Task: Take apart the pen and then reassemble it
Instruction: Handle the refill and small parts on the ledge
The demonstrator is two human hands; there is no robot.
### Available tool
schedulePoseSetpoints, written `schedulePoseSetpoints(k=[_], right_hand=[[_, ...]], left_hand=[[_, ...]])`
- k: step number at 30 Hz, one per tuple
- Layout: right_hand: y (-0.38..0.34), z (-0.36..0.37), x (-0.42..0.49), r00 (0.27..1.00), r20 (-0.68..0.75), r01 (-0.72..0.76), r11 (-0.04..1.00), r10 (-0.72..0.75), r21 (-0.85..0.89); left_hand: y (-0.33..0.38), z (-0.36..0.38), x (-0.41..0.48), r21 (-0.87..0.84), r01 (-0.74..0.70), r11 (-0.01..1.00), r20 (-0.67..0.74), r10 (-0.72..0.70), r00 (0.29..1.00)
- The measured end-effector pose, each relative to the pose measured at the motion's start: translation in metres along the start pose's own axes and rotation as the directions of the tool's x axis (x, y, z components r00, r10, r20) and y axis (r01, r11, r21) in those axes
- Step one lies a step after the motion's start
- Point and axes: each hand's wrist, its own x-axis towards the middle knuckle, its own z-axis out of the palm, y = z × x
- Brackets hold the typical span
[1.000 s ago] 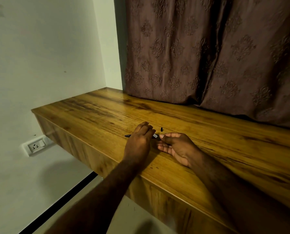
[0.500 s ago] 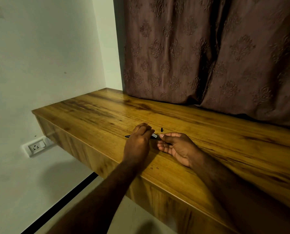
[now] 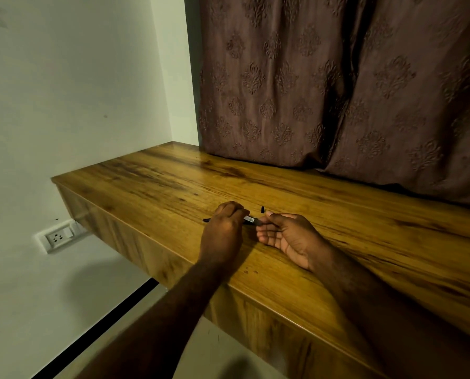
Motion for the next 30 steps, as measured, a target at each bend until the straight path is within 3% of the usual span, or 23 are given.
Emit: schedulePoseSetpoints(k=[17,30], right_hand=[[0.000,-0.004,0.000,0.999,0.046,0.011,0.999,-0.009,-0.045],[0.000,-0.012,0.004,0.997,0.014,0.075,0.979,-0.074,-0.190]], left_hand=[[0.002,-0.002,0.000,-0.040,0.082,0.996,-0.031,-0.084,0.996],[0.002,-0.001,0.000,-0.064,0.130,0.989,-0.048,-0.133,0.990]])
